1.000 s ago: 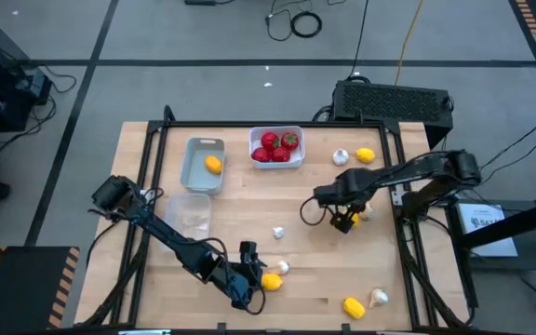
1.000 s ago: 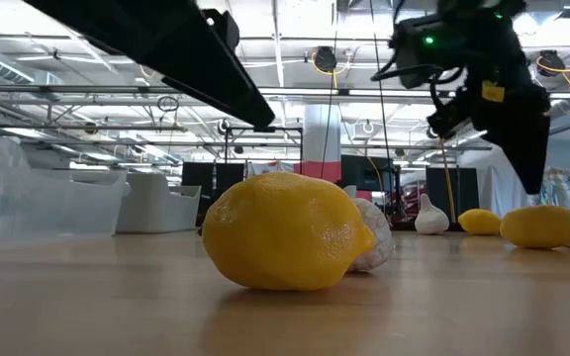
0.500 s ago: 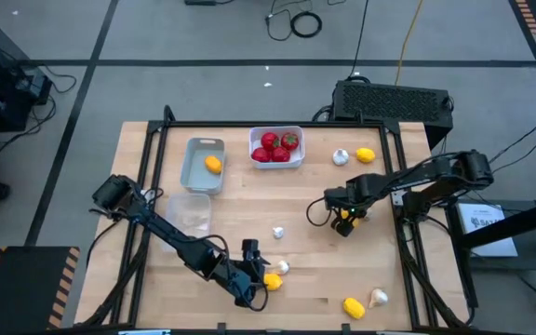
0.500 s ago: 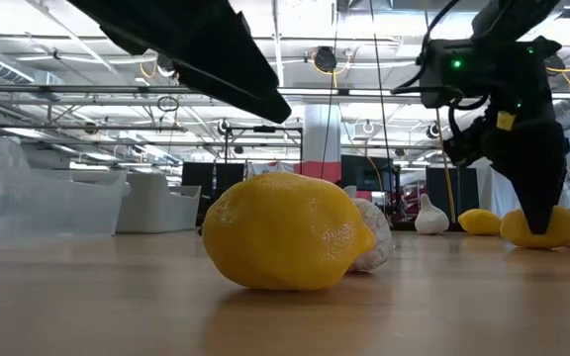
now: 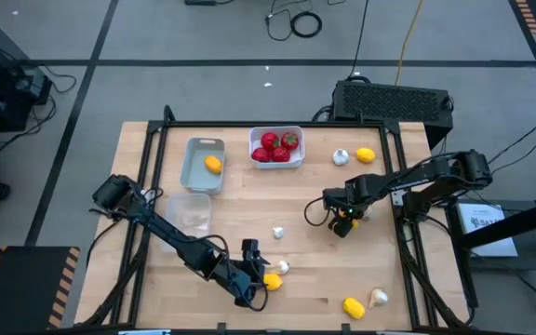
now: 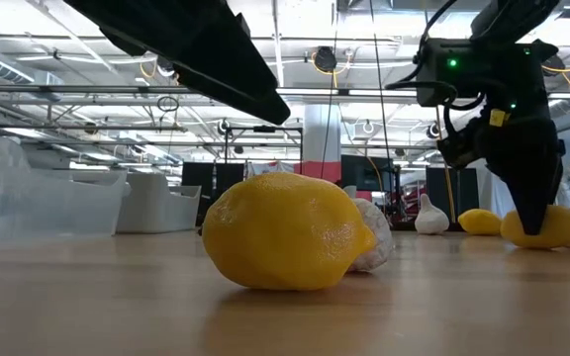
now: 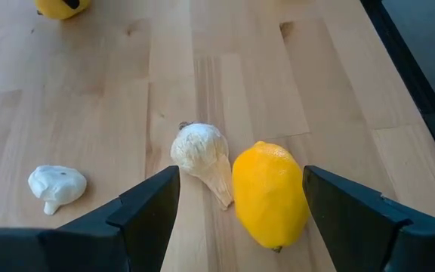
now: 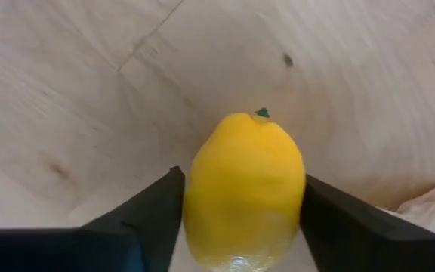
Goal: Sort produce into baskets
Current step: Put the yellow lemon into the gray bin
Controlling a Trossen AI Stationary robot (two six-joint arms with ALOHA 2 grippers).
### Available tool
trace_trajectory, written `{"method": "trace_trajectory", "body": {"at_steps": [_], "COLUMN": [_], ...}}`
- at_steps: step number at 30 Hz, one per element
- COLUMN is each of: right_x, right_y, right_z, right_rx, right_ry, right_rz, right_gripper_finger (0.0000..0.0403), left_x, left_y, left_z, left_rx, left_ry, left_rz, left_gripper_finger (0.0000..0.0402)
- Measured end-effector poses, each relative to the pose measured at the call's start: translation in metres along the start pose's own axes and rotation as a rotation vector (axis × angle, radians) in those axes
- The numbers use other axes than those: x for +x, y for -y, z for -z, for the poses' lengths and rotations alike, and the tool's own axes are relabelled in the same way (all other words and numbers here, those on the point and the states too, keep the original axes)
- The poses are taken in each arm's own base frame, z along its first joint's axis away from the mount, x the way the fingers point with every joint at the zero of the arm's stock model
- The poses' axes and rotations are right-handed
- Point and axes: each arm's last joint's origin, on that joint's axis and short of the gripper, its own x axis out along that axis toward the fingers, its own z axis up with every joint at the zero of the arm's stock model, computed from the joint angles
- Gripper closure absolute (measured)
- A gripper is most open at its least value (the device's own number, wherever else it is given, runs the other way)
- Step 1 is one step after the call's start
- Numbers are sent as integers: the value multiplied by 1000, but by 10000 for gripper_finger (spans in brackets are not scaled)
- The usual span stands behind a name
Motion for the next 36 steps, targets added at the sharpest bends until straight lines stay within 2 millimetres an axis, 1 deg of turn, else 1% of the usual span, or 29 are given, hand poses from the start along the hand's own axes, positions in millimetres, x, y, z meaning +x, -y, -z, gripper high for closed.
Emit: {"method": "trace_trajectory", "body": {"at_steps": [5, 8, 11, 14, 19, 24, 31, 36], "right_x": [0, -1, -2, -6, -20, -34, -49, -52], "right_y": [0, -1, -4, -11, -32, -56, -88, -97], "right_z": [0, 0, -3, -9, -25, -33, -26, -18], "right_rx": [-25, -36, -55, -69, -146, -294, -491, -584], "right_ry": [-12, -4, 15, 77, 224, 411, 655, 665], "right_rz": [-16, -24, -41, -97, -273, -440, -578, -638], "right_gripper_finger": [246, 260, 258, 247, 243, 244, 244, 242], "left_x": [-2, -5, -8, -10, -11, -11, -11, -12], "left_y": [0, -1, -1, -2, -1, -2, -2, -7], "left_z": [-1, -6, -8, -9, -10, -10, -10, -14], "left_rx": [20, 30, 50, 51, 85, 100, 118, 214], "left_ry": [4, 23, 33, 31, 39, 40, 45, 84], "left_rz": [1, -3, -7, -9, -6, -6, -32, -195], "left_gripper_finger": [114, 114, 114, 114, 114, 114, 114, 114]}}
